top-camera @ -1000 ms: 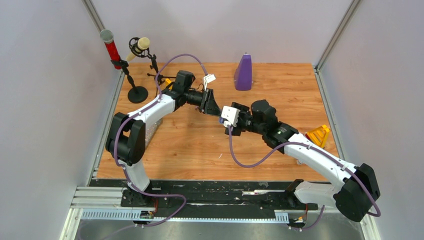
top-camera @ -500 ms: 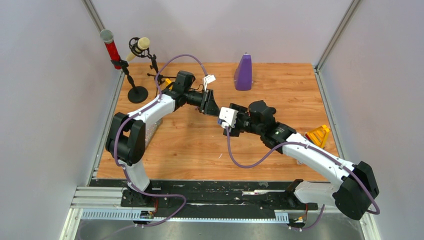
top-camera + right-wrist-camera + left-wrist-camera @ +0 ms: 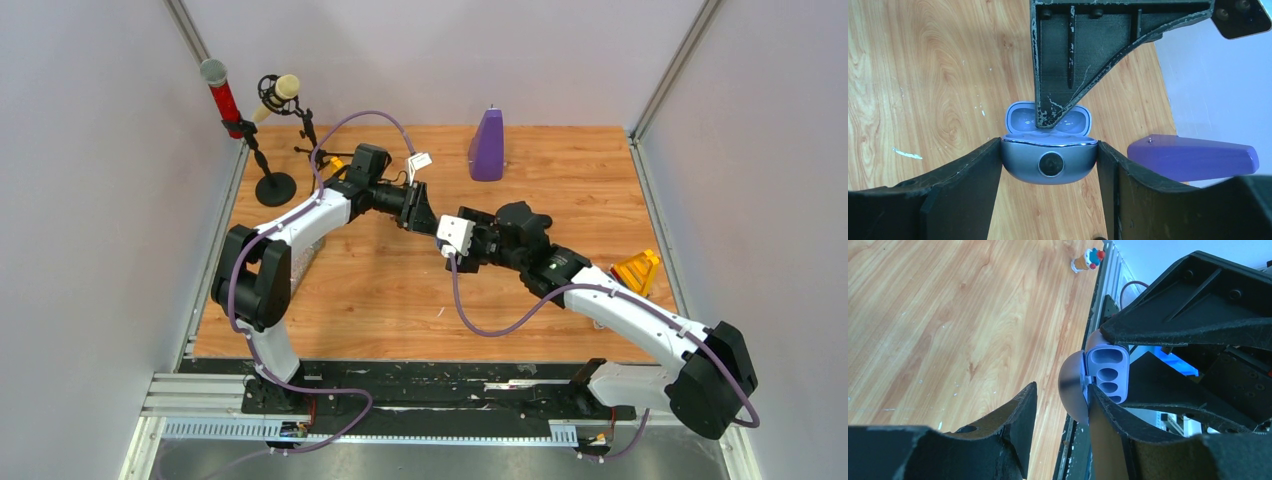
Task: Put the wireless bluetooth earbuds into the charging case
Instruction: Open the charging case.
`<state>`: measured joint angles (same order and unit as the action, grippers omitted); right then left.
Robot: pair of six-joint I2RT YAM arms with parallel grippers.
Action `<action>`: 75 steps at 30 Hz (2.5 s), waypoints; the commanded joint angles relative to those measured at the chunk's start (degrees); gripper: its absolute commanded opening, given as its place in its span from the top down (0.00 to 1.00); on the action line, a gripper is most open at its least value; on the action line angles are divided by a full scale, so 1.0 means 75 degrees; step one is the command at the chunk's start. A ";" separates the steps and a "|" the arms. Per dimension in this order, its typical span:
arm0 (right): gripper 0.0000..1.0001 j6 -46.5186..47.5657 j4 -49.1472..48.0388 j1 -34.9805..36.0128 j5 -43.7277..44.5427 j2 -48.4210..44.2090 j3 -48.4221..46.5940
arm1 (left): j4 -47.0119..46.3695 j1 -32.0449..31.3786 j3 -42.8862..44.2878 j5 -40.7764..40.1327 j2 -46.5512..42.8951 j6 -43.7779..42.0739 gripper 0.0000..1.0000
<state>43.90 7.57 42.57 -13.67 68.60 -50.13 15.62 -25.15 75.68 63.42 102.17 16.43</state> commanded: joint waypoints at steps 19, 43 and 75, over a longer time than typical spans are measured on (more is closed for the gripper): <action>0.61 0.0216 -0.0471 0.0196 0.0304 0.0066 0.0078 | 0.0104 -0.0022 0.0172 -0.0063 0.0018 -0.0246 0.45; 0.59 0.0210 -0.0380 0.0207 0.0170 0.0028 0.0089 | 0.0074 -0.0022 0.0204 -0.0087 0.0017 -0.0233 0.59; 0.08 -0.0216 -0.0166 0.0207 0.0150 0.0208 -0.0229 | 0.0062 -0.0022 0.0152 -0.0133 -0.0180 -0.0237 0.69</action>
<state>43.79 6.79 43.81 -12.10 70.13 -49.56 16.73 -25.15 75.68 62.24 102.26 16.05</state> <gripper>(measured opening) 0.914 0.333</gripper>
